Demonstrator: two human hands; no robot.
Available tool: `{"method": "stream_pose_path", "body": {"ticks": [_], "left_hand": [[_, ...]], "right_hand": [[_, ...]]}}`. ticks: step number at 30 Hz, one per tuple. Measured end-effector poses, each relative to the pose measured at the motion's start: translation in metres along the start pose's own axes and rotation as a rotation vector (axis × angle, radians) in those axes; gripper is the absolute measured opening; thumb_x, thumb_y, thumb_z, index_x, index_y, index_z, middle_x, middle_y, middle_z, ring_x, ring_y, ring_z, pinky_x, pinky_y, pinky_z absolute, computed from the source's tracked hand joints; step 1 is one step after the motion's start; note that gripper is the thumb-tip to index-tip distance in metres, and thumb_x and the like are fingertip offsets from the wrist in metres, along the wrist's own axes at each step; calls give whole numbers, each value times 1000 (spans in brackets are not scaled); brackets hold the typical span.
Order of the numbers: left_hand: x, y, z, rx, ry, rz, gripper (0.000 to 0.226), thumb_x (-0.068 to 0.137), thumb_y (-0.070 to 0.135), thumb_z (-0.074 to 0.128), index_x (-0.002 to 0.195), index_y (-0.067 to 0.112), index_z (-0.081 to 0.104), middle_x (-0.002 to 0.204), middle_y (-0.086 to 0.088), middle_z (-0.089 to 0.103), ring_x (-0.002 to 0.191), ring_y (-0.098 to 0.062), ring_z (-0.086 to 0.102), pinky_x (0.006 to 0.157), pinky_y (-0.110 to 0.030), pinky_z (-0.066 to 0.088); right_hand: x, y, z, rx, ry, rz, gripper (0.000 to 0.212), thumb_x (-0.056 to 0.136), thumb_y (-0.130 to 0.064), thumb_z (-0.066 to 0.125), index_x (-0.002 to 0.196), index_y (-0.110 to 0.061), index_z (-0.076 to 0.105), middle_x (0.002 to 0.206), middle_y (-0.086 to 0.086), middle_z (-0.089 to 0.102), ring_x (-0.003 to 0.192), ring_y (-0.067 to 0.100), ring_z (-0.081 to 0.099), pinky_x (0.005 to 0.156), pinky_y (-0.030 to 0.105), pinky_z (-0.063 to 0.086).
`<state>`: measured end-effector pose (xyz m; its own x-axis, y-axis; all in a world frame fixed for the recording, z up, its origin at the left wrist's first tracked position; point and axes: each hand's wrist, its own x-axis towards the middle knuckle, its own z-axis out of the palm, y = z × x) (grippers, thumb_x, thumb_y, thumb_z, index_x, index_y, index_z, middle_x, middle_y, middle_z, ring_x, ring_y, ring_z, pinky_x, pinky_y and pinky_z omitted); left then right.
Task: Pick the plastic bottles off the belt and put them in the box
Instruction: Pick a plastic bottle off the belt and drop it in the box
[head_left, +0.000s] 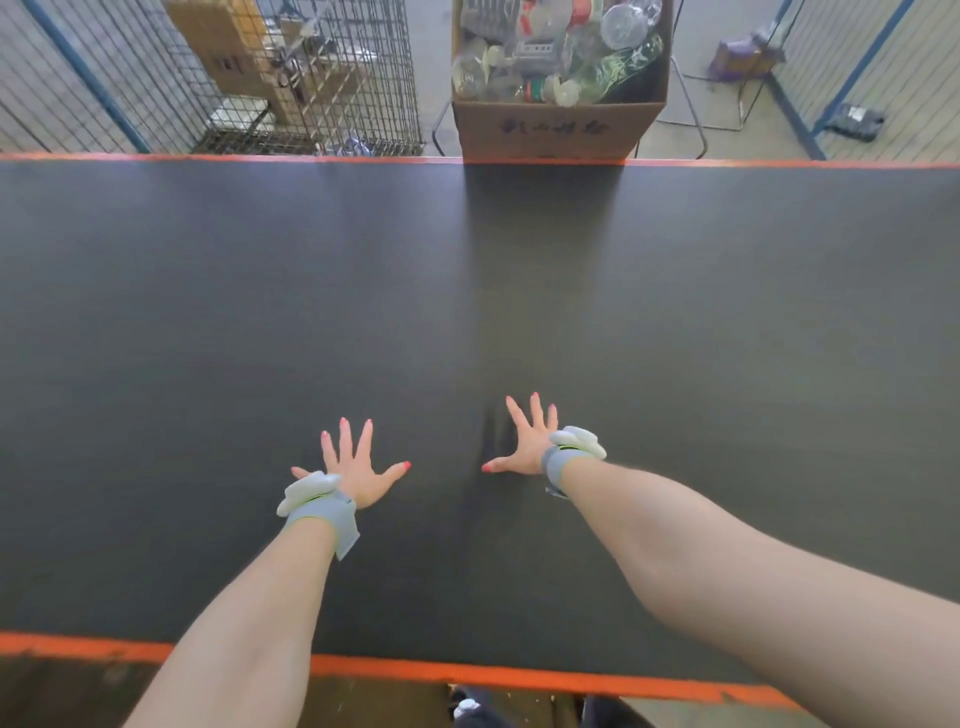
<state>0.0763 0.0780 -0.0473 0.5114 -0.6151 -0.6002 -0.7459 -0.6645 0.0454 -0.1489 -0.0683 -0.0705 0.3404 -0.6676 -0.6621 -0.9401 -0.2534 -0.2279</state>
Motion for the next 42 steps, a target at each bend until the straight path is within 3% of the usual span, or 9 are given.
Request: {"method": "stream_pose_path", "body": {"ticks": [5,9,13,15,22,30,36,39,42], "left_hand": [[3,-9,-5,-40,60,-10,82,92,62,38,151,34,-13,158,6,-21,147,-23,-17,110,-67,7],[9,-2,-16,-168,111,31,75,96,40,49,153,22,5,161,-4,6,148,-25,8,114,-55,19],[10,8,-24,-178,141,53,65,97,35,48,152,20,16,158,-1,18,144,-23,20,110,-52,25],[9,7,-25,-147,137,55,65,97,37,47,152,21,15,159,0,14,146,-20,15,110,-52,23],[9,-15,-13,58,15,-12,83,91,51,52,153,27,3,161,1,-6,148,-21,-6,112,-63,13],[-13,-55,-15,43,146,-135,90,86,27,66,152,29,4,160,-2,-8,148,-23,-11,113,-63,8],[-16,-97,-5,63,158,-288,92,88,18,59,152,29,-6,160,-5,-14,147,-29,-12,112,-63,15],[-13,-101,5,30,94,-294,91,89,18,57,152,30,-7,160,-5,-8,148,-29,-3,110,-62,19],[-4,-94,21,-39,94,-243,82,89,9,54,151,30,4,152,-10,20,137,-32,27,108,-50,34]], "right_hand": [[-4,-7,-13,-13,22,-8,97,86,-64,54,153,-35,-10,160,-1,-22,149,29,-12,118,52,15],[-2,-21,-28,6,64,-53,93,89,-52,59,155,-31,-3,162,1,-12,149,28,-5,119,48,15],[1,-32,-41,44,138,-115,86,91,-41,60,155,-22,6,162,4,7,148,27,7,119,43,17],[1,-31,-42,56,136,-121,87,91,-40,61,155,-20,6,161,5,9,148,26,8,118,42,18],[-12,-22,-22,-99,-42,-51,108,81,-57,67,154,-31,-8,162,3,-12,149,33,-1,118,48,14],[-9,-66,-16,-75,-24,-200,110,78,-51,72,154,-32,-5,162,4,-9,149,30,2,119,47,16],[-9,-110,0,-48,-64,-294,111,76,-50,75,153,-36,-4,162,1,-9,149,28,1,118,49,19],[-11,-123,11,-9,-89,-341,110,77,-45,76,154,-35,-2,162,2,-8,149,28,1,118,49,19],[-11,-128,16,4,-94,-360,108,79,-41,76,154,-33,-1,162,5,-5,149,29,3,118,48,19]]}}
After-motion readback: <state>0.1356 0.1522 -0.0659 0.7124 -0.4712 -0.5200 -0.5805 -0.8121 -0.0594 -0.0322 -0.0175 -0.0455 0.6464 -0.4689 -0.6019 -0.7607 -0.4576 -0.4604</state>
